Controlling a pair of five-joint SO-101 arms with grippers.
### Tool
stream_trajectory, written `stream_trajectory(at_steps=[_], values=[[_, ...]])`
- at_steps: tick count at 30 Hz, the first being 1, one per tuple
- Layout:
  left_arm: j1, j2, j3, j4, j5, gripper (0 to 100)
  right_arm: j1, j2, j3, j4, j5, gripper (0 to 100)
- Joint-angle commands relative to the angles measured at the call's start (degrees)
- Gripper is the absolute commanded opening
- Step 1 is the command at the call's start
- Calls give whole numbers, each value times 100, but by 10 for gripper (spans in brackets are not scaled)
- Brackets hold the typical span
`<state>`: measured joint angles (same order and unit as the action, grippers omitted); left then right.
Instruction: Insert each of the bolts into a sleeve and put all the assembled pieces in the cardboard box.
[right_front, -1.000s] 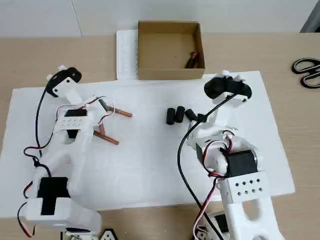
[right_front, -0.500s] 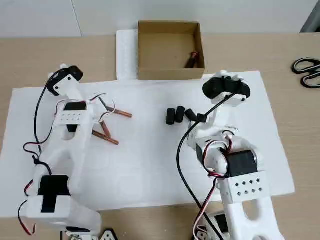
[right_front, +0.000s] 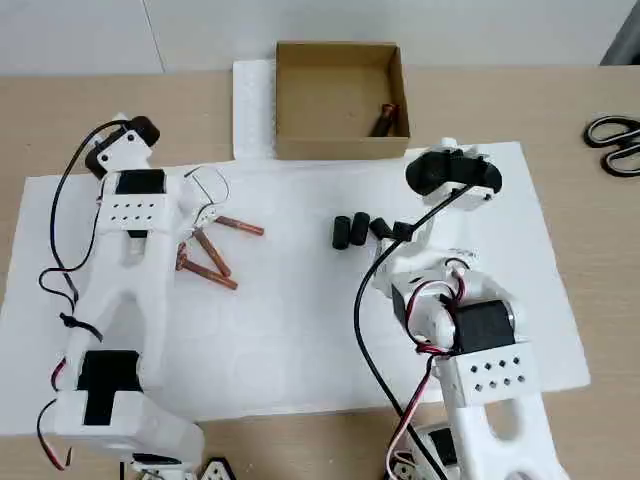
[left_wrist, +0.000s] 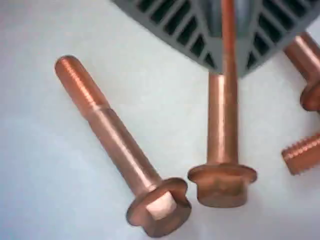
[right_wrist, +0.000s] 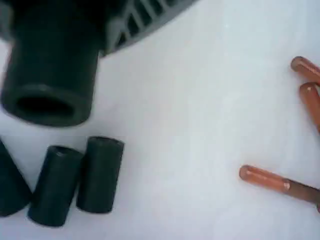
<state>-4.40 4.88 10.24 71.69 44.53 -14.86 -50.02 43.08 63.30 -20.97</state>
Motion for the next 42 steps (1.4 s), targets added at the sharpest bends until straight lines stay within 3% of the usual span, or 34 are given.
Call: stream_trajectory(at_steps=[1,7,13,42], values=[[-26,9,-224,62,185,8,40,-101,-18,-145,62,3],[-62,422,-259,70,185,17,40,-101,-18,-145,62,3],[-53,615,-268,70,167,118,40,-101,-18,-145,62,3],[-70,1521,-576,-527,35,122,40,-101,-53,-145,62,3]])
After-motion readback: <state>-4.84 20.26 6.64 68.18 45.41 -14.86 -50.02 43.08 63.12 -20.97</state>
